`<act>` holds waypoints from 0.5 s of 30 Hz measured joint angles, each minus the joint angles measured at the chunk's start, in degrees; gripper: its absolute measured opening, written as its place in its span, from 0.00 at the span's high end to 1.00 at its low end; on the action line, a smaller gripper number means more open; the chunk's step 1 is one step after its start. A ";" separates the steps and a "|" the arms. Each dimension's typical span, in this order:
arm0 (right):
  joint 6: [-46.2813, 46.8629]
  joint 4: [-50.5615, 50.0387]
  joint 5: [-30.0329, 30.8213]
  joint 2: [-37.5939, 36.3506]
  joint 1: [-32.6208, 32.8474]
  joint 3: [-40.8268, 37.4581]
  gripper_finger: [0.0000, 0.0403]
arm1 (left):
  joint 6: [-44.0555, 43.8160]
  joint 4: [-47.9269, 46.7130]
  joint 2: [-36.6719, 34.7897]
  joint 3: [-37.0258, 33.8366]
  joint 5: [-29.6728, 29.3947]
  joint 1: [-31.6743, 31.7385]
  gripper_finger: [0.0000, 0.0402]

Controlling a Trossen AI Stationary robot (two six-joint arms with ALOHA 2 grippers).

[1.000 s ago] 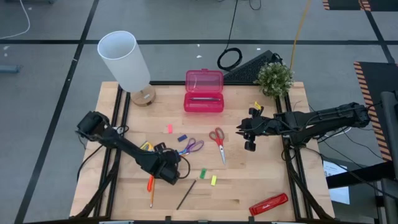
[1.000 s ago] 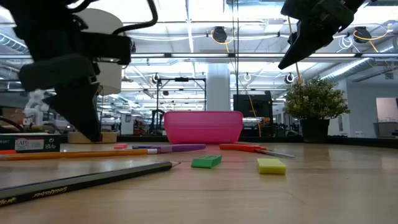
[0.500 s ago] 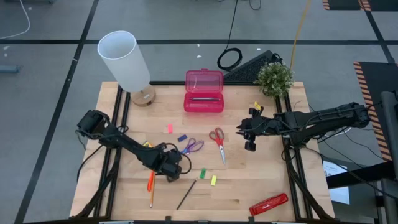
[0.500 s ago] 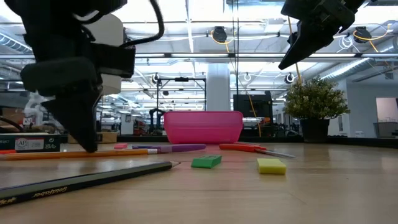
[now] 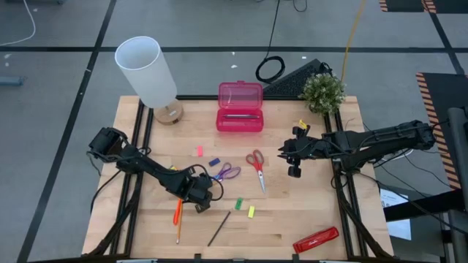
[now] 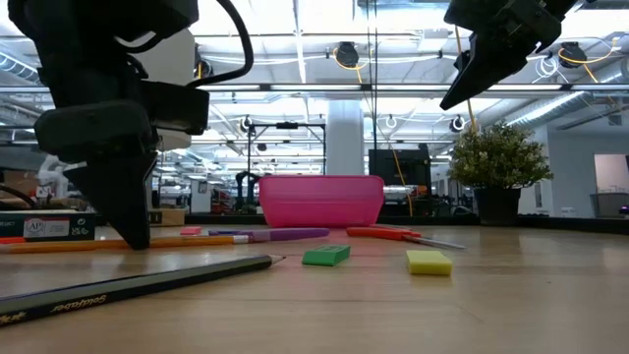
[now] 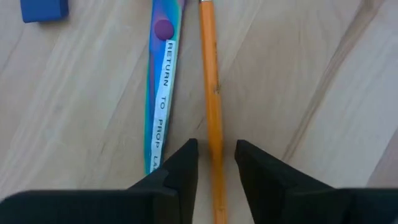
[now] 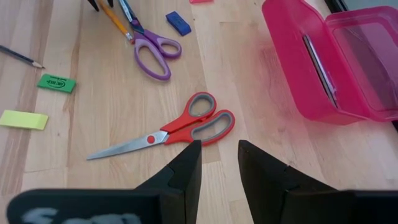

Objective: Pack school essentials
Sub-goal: Put the right yellow pencil into the red supply box

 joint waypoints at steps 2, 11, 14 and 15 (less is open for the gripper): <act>0.00 0.00 0.00 0.00 0.00 0.00 0.75 | 0.10 0.26 0.02 0.00 -0.17 -0.02 0.77; 0.02 -0.02 0.02 -0.02 0.00 0.00 0.75 | 0.66 0.97 0.11 -0.02 -0.77 -0.07 0.93; 0.00 -0.02 0.02 -0.02 0.00 0.00 0.75 | 0.66 0.96 0.13 -0.02 -1.02 -0.08 0.93; -0.08 -0.02 0.02 -0.01 0.00 0.00 0.75 | 0.66 0.95 0.15 -0.02 -1.05 -0.09 0.92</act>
